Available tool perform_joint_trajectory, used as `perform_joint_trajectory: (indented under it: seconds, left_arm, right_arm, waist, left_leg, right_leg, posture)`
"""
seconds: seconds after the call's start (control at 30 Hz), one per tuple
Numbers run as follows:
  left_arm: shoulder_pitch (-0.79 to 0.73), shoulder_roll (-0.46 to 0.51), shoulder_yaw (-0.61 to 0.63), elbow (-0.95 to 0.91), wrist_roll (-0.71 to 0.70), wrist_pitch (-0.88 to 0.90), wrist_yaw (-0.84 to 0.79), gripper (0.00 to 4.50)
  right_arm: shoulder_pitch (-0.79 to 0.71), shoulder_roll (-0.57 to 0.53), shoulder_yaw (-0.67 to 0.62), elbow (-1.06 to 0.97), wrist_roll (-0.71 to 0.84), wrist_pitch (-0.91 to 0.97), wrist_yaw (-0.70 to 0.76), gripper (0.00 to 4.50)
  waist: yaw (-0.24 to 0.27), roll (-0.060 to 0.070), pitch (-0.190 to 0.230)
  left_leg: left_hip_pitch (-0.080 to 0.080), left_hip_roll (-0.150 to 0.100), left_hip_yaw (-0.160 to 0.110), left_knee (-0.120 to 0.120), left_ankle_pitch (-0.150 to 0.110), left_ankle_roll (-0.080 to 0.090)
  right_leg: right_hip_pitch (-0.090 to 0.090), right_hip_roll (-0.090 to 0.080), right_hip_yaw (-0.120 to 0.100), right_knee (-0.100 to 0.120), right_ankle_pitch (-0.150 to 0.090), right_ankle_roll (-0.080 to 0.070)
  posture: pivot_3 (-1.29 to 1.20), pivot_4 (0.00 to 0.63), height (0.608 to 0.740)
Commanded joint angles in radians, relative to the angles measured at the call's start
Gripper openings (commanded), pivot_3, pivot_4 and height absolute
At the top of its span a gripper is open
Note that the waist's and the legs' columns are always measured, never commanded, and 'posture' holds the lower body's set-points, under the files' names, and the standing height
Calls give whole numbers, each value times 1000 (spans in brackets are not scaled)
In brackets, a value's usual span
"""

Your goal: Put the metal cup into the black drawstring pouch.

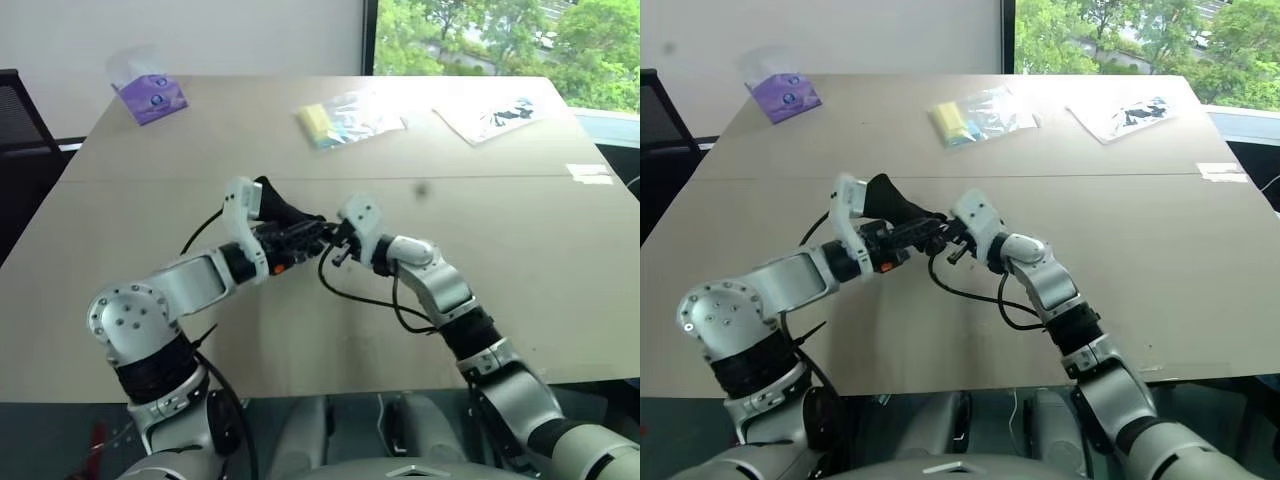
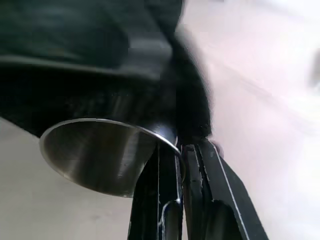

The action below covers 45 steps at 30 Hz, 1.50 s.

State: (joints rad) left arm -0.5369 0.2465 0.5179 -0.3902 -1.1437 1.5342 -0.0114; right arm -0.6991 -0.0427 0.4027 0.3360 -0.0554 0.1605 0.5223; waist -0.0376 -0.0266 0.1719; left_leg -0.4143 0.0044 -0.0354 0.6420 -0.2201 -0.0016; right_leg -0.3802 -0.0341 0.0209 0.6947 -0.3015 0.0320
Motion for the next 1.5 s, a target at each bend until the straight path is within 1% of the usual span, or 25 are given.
perform_joint_trajectory:
  seconds: [0.03, 0.1, 0.17, 0.23, 0.3, 0.33, 0.37, 0.43, 0.47, 0.53, 0.57, 0.6, 0.7, 0.73, 0.8, 0.9, 0.93, 1.0, 1.03, 1.07, 1.1, 1.17, 1.2, 1.4, 1.5]
  left_arm:
    - [-22, -16, -39, -39, -110, -12, -10, 0]
    - [-1, -8, -44, -48, -126, -12, -6, 0]
    - [13, -4, -48, -48, -142, -23, 6, 0]
    - [19, -2, -57, -45, -168, -42, 24, 0]
    - [12, -9, -67, -36, -188, -68, 51, 0]
    - [5, -18, -74, -28, -200, -83, 67, 0]
    - [0, -24, -82, -21, -211, -97, 81, 0]
    - [-10, -36, -104, -15, -225, -120, 104, 0]
    - [-13, -39, -112, -14, -237, -131, 114, 0]
    - [-10, -41, -123, -13, -260, -148, 134, 0]
    - [-3, -37, -127, -13, -273, -157, 142, 0]
    - [3, -34, -132, -14, -281, -165, 148, 0]
    - [25, -15, -139, -1, -298, -203, 161, 0]
    - [31, -9, -138, 10, -301, -219, 166, 0]
    - [42, 9, -129, 40, -300, -247, 166, 0]
    - [49, 46, -117, 86, -286, -267, 142, 0]
    - [47, 60, -108, 110, -284, -277, 131, 0]
    - [40, 83, -99, 152, -272, -296, 109, 0]
    - [36, 94, -97, 175, -267, -310, 97, 0]
    - [31, 103, -94, 198, -262, -322, 88, 0]
    - [27, 111, -94, 216, -257, -334, 80, 0]
    - [20, 131, -95, 261, -236, -358, 53, 0]
    - [18, 142, -100, 278, -225, -367, 35, 0]
    - [4, 212, -119, 344, -174, -389, -85, 0]
    - [-19, 270, -107, 377, -173, -379, -149, 0]
  right_arm:
    - [-21, 151, -153, 29, 169, 147, -70, 96]
    - [-53, 261, -328, 13, 392, 342, -94, 96]
    - [-87, 302, -416, 13, 496, 402, -127, 96]
    - [-101, 242, -296, 45, 354, 302, -139, 96]
    - [-112, 110, -23, 102, 33, 11, -137, 96]
    - [-116, 75, 51, 132, -56, -90, -133, 96]
    - [-116, 63, 78, 158, -91, -150, -134, 96]
    - [-112, 78, 66, 191, -72, -179, -114, 96]
    - [-102, 108, 31, 186, -18, -144, -87, 96]
    - [-85, 224, -140, 127, 229, 82, -60, 96]
    - [-86, 255, -197, 108, 304, 155, -44, 96]
    - [-90, 260, -213, 101, 318, 166, -33, 96]
    - [-108, 130, 8, 160, 15, -47, -44, 96]
    - [-104, 112, 31, 169, -18, -66, -39, 96]
    - [-95, 111, -3, 143, 14, -9, -19, 96]
    - [-88, 68, 5, 89, 19, 54, 72, 1080]
    - [-90, 57, -9, 63, 10, 61, 56, 1465]
    - [-94, 33, -32, 6, -4, 89, 36, 2423]
    - [-91, 16, -37, -43, -2, 127, 50, 3197]
    - [-86, -3, -35, -92, 1, 160, 73, 3318]
    - [-81, -19, -33, -134, 0, 183, 87, 3778]
    - [-88, -74, -51, -234, 28, 290, 143, 3778]
    - [-88, -101, -59, -277, 37, 327, 164, 4471]
    - [-65, -211, -112, -503, 102, 495, 214, 4487]
    - [-29, -255, -145, -551, 117, 517, 203, 4487]
  waist:
    - [-6, -1, 0]
    - [-5, -1, 1]
    - [8, 0, 1]
    - [11, 0, 1]
    - [0, 0, 1]
    - [-1, 0, 1]
    - [-1, 0, 1]
    - [1, -1, 1]
    - [1, -1, 1]
    - [-1, -2, 1]
    - [-5, -2, 1]
    - [-3, -1, 2]
    - [3, 0, 2]
    - [3, 0, 2]
    - [4, -1, 2]
    - [4, -1, 2]
    - [3, -1, 2]
    - [0, -1, 2]
    - [0, -1, 2]
    - [0, -1, 2]
    - [3, 0, 2]
    - [5, 0, 2]
    - [6, 0, 2]
    - [11, 0, 2]
    - [9, 0, 2]
  left_leg:
    - [0, 1, 0, 0, 0, 0]
    - [-1, 3, 0, -1, 1, -1]
    - [-1, 3, -2, -2, 1, -2]
    - [-2, 1, -2, -2, 1, -1]
    - [-2, 0, -1, -2, 1, -1]
    - [-1, 0, 0, -3, 1, -1]
    - [0, 0, 1, -3, 1, -1]
    - [-1, 0, -1, -3, 1, -1]
    - [-1, 0, -1, -3, 1, -1]
    - [-1, 1, 0, -3, 1, -1]
    - [-1, 2, 0, -3, 1, -1]
    - [-1, 2, 1, -3, 1, -2]
    - [-2, 2, -1, -3, 1, -2]
    - [-1, 1, 0, -3, 1, -1]
    - [-1, 0, 0, -3, 1, -1]
    - [-1, 1, -1, -3, 1, -1]
    - [-1, 1, -1, -3, 1, -1]
    - [-1, 1, -1, -3, 1, -1]
    - [-1, 1, -1, -3, 1, -1]
    - [-1, 1, -1, -3, 1, -1]
    - [-1, 1, -1, -3, 1, -1]
    - [-1, 1, -1, -3, 1, -1]
    - [-1, 1, -1, -3, 1, -1]
    - [-2, 0, -1, -3, 1, -1]
    - [-1, 1, -1, -4, 1, -1]
  right_leg:
    - [0, 0, 0, 0, 0, 0]
    - [-1, 1, 1, 0, 0, 0]
    - [0, 0, -1, -1, 0, -1]
    - [0, -1, -1, -2, 0, -1]
    - [-1, -1, 0, -2, 0, -1]
    - [-2, -1, 1, -1, 0, 0]
    - [-2, 0, 1, 0, 0, 0]
    - [-2, 0, 0, -1, 0, 0]
    - [-2, 0, 0, -1, 0, 0]
    - [-1, 0, 1, -1, 0, 0]
    - [-1, 0, 1, -1, 0, 0]
    - [-2, 0, 2, -1, 0, 0]
    - [-1, 0, -1, -1, 0, -1]
    - [-2, 0, 1, -1, 0, 0]
    - [-2, -1, 0, -1, 0, 0]
    - [-2, 0, 0, -1, 0, 0]
    - [-2, 0, 0, -1, 0, 0]
    - [-2, 0, 0, -1, 0, 0]
    - [-2, 0, 0, -1, 0, 0]
    - [-2, 0, 0, -1, 0, 0]
    - [-2, 0, 0, -1, 0, 0]
    - [-2, 0, 0, -1, 0, 0]
    - [-2, 0, -1, -1, 0, 0]
    - [-2, 0, -3, -2, 0, -1]
    - [-2, 0, -3, -2, 0, -1]
  posture:
    - [0, 150, 740]
    - [0, 150, 740]
    - [0, 150, 740]
    - [0, 150, 740]
    - [0, 150, 740]
    - [0, 150, 740]
    - [0, 150, 740]
    - [0, 150, 740]
    - [0, 150, 740]
    - [0, 150, 740]
    - [0, 150, 740]
    - [0, 150, 740]
    - [0, 150, 740]
    - [0, 150, 740]
    - [0, 150, 740]
    - [0, 150, 740]
    - [0, 150, 740]
    - [0, 150, 740]
    - [0, 150, 740]
    - [0, 150, 740]
    - [0, 150, 740]
    - [0, 150, 740]
    - [0, 150, 740]
    - [0, 150, 740]
    - [0, 150, 740]
